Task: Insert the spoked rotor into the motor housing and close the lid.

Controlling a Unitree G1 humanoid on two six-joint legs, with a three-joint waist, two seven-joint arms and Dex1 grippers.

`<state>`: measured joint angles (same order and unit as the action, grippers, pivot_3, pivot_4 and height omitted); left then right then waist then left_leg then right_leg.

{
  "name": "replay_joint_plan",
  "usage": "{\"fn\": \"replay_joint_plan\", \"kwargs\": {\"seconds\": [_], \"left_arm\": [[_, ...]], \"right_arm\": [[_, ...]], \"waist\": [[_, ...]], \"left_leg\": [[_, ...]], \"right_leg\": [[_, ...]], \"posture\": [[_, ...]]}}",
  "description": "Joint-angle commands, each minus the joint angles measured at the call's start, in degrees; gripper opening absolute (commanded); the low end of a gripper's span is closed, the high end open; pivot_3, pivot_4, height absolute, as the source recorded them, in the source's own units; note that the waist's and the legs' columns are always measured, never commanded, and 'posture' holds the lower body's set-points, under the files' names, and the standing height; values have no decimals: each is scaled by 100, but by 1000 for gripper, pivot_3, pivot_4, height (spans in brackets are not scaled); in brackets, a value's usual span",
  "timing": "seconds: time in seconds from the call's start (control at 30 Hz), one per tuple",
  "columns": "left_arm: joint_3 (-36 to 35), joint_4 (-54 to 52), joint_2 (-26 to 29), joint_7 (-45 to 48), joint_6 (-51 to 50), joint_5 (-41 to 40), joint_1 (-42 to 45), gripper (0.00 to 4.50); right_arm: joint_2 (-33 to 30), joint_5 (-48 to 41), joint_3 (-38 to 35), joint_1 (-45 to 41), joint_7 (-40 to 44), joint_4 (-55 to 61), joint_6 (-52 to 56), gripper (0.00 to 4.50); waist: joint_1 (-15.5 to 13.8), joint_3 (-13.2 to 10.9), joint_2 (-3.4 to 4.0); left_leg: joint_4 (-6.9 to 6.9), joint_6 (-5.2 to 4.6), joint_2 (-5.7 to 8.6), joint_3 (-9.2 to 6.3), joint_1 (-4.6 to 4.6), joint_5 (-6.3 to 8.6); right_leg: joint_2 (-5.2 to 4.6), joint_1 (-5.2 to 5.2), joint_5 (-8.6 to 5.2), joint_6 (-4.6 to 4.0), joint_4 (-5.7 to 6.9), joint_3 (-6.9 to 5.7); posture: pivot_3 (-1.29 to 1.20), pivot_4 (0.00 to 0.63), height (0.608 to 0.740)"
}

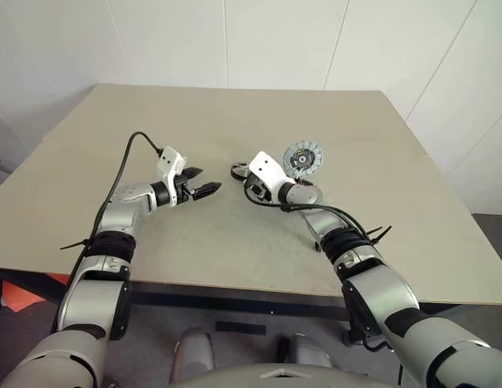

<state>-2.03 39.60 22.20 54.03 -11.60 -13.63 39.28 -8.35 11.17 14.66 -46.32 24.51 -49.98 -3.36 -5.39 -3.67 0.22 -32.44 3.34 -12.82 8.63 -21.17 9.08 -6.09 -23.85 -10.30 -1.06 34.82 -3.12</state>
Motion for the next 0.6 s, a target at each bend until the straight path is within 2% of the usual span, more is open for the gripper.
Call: {"fn": "replay_joint_plan", "kwargs": {"seconds": [0.03, 0.07, 0.6], "left_arm": [[-89, -199, 59, -33, 47, -32, 67, 4500], [-88, -183, 55, -38, 54, -29, 77, 4500], [-80, -17, 22, -69, 153, -2, 162, 4500]], "right_arm": [[-54, -7, -128, -171, -113, 49, -106, 694], [-68, -7, -133, -180, -122, 60, -109, 396], [-169, -84, -335, -121, -127, 508, -39, 396]], "waist": [[-1, 0, 0], [-1, 0, 0], [3, 0, 0]], "left_leg": [[0, 0, 0, 0, 0, 0], [0, 0, 0, 0, 0, 0], [1, 0, -1, 0, -1, 0]], "right_leg": [[0, 0, 0, 0, 0, 0], [0, 0, 0, 0, 0, 0], [1, -3, 0, 0, -1, 0]], "posture": [[0, 0, 740], [0, 0, 740], [0, 0, 740]]}}
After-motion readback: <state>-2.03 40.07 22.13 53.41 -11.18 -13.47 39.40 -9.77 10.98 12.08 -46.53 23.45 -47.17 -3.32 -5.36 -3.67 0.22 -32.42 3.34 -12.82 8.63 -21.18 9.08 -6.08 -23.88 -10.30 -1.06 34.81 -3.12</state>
